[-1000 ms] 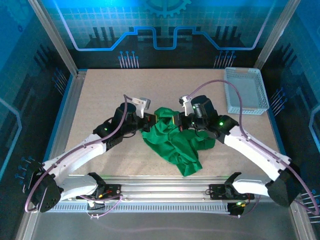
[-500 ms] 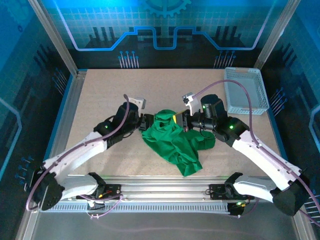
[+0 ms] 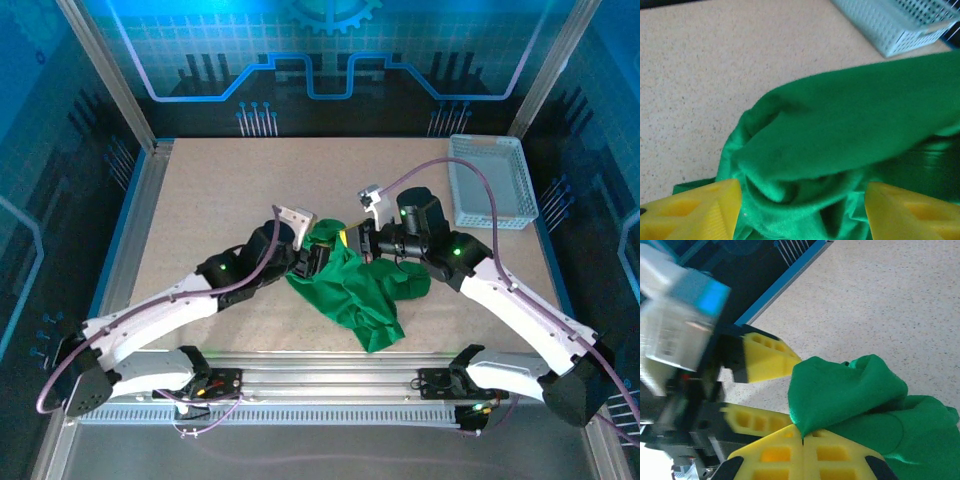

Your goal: Fold the inside-out t-shirt

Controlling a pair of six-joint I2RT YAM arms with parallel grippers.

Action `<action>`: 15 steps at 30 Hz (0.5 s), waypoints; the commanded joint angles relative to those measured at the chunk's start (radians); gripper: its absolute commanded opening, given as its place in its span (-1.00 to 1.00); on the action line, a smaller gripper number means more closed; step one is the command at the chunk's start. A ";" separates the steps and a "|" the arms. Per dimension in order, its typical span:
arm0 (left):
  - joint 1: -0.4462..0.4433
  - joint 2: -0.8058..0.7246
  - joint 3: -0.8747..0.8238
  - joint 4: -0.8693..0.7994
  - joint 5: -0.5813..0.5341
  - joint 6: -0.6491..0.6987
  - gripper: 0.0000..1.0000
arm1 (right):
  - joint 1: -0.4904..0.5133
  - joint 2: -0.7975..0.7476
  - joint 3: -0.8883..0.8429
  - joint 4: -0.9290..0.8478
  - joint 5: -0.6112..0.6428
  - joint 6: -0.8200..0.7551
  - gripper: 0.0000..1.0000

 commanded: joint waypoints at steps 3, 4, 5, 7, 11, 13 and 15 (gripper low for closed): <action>-0.002 0.059 0.087 -0.026 -0.077 0.000 0.16 | 0.027 -0.017 0.021 0.035 -0.074 -0.051 -1.00; 0.002 0.066 0.089 -0.024 -0.084 -0.006 0.10 | 0.032 -0.018 0.019 0.033 -0.080 -0.062 -1.00; 0.005 0.070 0.089 -0.021 -0.085 -0.010 0.06 | 0.035 -0.020 0.015 0.033 -0.081 -0.069 -1.00; 0.013 0.077 0.089 -0.016 -0.087 -0.021 -0.12 | 0.034 -0.021 0.009 0.022 -0.063 -0.077 -1.00; 0.016 0.074 0.081 -0.010 -0.079 -0.017 -0.66 | 0.025 -0.029 0.007 -0.021 0.066 -0.086 -1.00; 0.016 0.053 0.062 0.007 -0.063 -0.009 -0.82 | -0.020 -0.028 0.006 -0.043 0.110 -0.055 -1.00; 0.017 0.036 0.047 0.020 -0.046 0.000 -0.96 | -0.075 -0.025 -0.004 -0.038 0.088 -0.019 -1.00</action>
